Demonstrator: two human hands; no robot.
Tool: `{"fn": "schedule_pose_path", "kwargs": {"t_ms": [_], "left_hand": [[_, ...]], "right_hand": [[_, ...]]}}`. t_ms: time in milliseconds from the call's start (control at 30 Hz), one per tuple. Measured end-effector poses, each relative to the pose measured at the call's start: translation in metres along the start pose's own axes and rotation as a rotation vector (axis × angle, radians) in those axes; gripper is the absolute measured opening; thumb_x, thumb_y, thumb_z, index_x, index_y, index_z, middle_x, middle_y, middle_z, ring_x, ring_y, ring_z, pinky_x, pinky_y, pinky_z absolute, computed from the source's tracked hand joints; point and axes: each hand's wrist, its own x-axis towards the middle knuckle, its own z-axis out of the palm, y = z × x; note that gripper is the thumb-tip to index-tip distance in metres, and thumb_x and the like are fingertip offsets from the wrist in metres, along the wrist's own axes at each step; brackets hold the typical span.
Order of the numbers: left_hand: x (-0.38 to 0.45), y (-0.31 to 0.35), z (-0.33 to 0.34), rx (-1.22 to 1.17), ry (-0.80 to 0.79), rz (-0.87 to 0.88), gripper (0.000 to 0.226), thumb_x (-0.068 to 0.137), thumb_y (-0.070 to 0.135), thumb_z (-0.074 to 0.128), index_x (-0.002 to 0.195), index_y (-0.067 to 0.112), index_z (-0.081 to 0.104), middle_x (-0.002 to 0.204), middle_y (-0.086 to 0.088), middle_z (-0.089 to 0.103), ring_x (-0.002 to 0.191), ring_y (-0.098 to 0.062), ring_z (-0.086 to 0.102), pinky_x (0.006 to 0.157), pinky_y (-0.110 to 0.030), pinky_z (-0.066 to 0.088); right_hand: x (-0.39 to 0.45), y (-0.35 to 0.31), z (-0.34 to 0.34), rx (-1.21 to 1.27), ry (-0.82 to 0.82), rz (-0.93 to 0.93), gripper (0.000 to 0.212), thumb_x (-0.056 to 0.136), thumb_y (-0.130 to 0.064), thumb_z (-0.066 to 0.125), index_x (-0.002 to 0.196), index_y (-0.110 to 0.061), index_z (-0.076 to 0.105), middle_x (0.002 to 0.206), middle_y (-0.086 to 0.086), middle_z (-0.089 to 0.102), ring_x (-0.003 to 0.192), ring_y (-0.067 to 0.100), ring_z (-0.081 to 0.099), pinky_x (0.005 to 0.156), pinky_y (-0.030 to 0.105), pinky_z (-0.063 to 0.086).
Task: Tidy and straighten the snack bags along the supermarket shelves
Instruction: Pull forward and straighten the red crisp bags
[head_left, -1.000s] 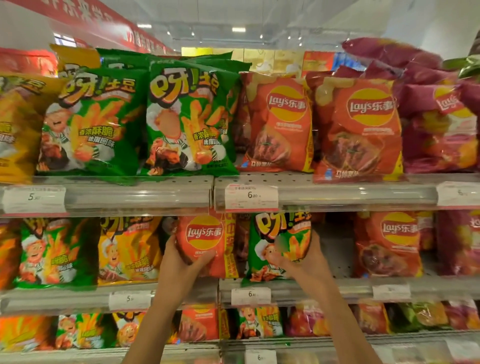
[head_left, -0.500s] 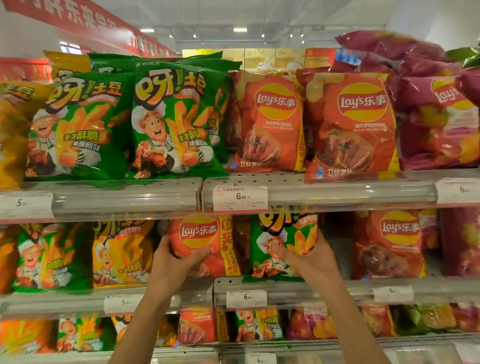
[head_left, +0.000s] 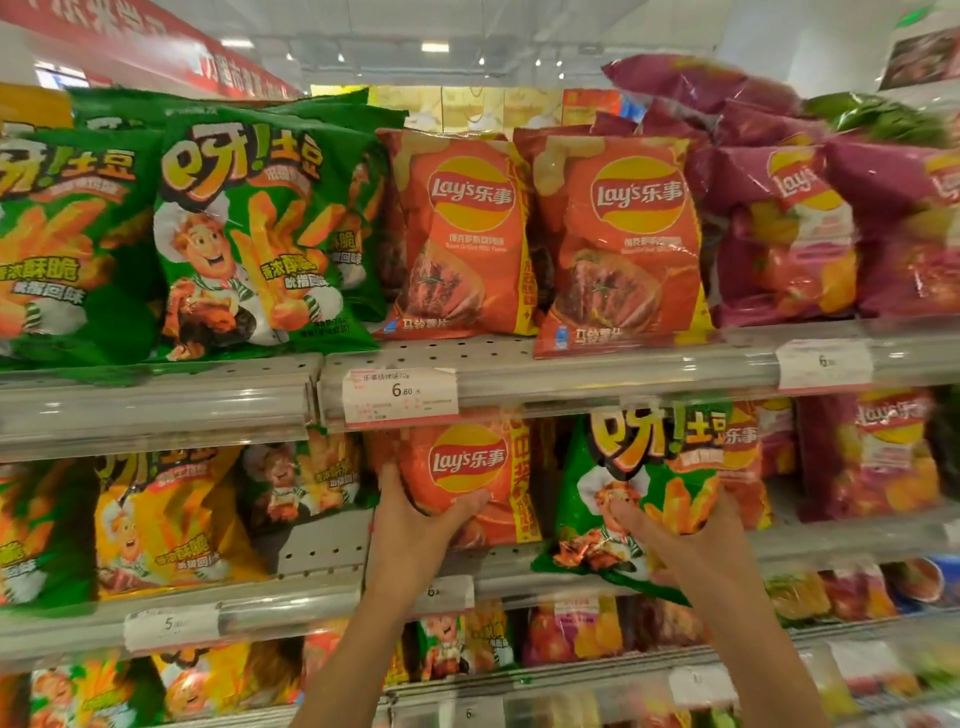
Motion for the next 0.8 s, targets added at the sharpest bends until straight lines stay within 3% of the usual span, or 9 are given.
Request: {"fn": "schedule_pose_path", "kwargs": {"t_ms": [133, 200, 267, 333, 400, 467, 600, 733, 800], "left_hand": [[-0.008, -0.007, 0.026, 0.067, -0.02, 0.019, 0.096, 0.057, 0.057, 0.086, 0.135, 0.04, 0.031, 0.112, 0.026, 0.058, 0.096, 0.017, 0.059, 0.08, -0.012, 0.05], [-0.009, -0.008, 0.033, 0.104, -0.013, 0.01, 0.096, 0.059, 0.059, 0.084, 0.136, 0.037, 0.029, 0.115, 0.025, 0.056, 0.102, 0.008, 0.06, 0.089, -0.025, 0.052], [-0.009, -0.008, 0.037, 0.117, -0.039, -0.004, 0.094, 0.063, 0.059, 0.081, 0.137, 0.034, 0.028, 0.122, 0.012, 0.058, 0.112, -0.009, 0.061, 0.096, -0.037, 0.053], [-0.01, -0.005, 0.04, 0.222, -0.051, 0.0, 0.091, 0.064, 0.067, 0.074, 0.134, 0.028, 0.031, 0.128, 0.001, 0.055, 0.118, -0.019, 0.056, 0.1, -0.044, 0.051], [-0.013, -0.002, 0.041, 0.414, -0.008, 0.012, 0.095, 0.063, 0.08, 0.062, 0.131, 0.021, 0.032, 0.131, -0.003, 0.048, 0.125, -0.025, 0.047, 0.104, -0.046, 0.046], [-0.017, 0.001, 0.037, 0.525, -0.008, 0.006, 0.109, 0.058, 0.091, 0.049, 0.137, 0.018, 0.029, 0.14, -0.008, 0.042, 0.134, -0.028, 0.038, 0.11, -0.05, 0.038], [-0.027, -0.003, 0.009, 0.69, -0.118, 0.017, 0.125, 0.053, 0.097, 0.039, 0.15, 0.019, 0.024, 0.155, -0.007, 0.031, 0.143, -0.028, 0.027, 0.115, -0.049, 0.03], [-0.047, -0.016, -0.054, 0.814, -0.11, 0.253, 0.084, 0.077, 0.086, 0.04, 0.131, 0.023, 0.054, 0.128, 0.001, 0.052, 0.12, -0.023, 0.045, 0.101, -0.041, 0.043], [-0.057, -0.025, -0.092, 0.851, -0.056, 0.394, 0.061, 0.09, 0.07, 0.041, 0.124, 0.022, 0.059, 0.119, 0.004, 0.052, 0.111, -0.019, 0.047, 0.093, -0.037, 0.046]], "right_hand": [[-0.008, 0.01, -0.017, 0.026, 0.032, 0.005, 0.117, 0.045, -0.071, 0.088, 0.144, -0.043, 0.033, 0.112, -0.024, 0.058, 0.108, 0.019, 0.061, 0.096, 0.057, 0.056], [-0.013, 0.011, -0.021, 0.045, 0.035, -0.039, 0.095, 0.049, -0.067, 0.09, 0.129, -0.058, 0.04, 0.118, -0.026, 0.064, 0.109, 0.009, 0.063, 0.096, 0.054, 0.056], [-0.018, 0.009, -0.023, 0.045, 0.009, -0.067, 0.08, 0.053, -0.062, 0.091, 0.113, -0.075, 0.04, 0.104, -0.043, 0.062, 0.101, -0.008, 0.059, 0.094, 0.046, 0.057], [-0.02, 0.012, -0.022, 0.047, -0.001, -0.084, 0.094, 0.051, -0.063, 0.09, 0.132, -0.061, 0.042, 0.099, -0.045, 0.062, 0.094, -0.012, 0.058, 0.094, 0.044, 0.057], [-0.024, 0.012, -0.019, 0.022, -0.011, -0.085, 0.105, 0.049, -0.065, 0.088, 0.141, -0.038, 0.044, 0.102, -0.031, 0.067, 0.094, -0.007, 0.061, 0.087, 0.039, 0.057], [-0.032, 0.011, -0.014, -0.01, -0.02, -0.096, 0.096, 0.049, -0.065, 0.087, 0.133, -0.038, 0.048, 0.104, -0.026, 0.066, 0.095, -0.005, 0.06, 0.078, 0.029, 0.052], [-0.056, 0.005, 0.006, 0.022, -0.064, -0.105, 0.084, 0.047, -0.064, 0.087, 0.121, -0.046, 0.051, 0.101, -0.031, 0.069, 0.094, -0.009, 0.064, 0.084, 0.033, 0.053], [-0.088, 0.004, 0.041, 0.055, -0.075, -0.09, 0.088, 0.049, -0.059, 0.091, 0.125, -0.048, 0.05, 0.104, -0.031, 0.068, 0.099, -0.007, 0.063, 0.083, 0.036, 0.057], [-0.106, 0.001, 0.066, 0.039, -0.077, -0.085, 0.083, 0.047, -0.06, 0.092, 0.118, -0.056, 0.049, 0.101, -0.04, 0.065, 0.095, -0.012, 0.063, 0.074, 0.023, 0.054]]}}
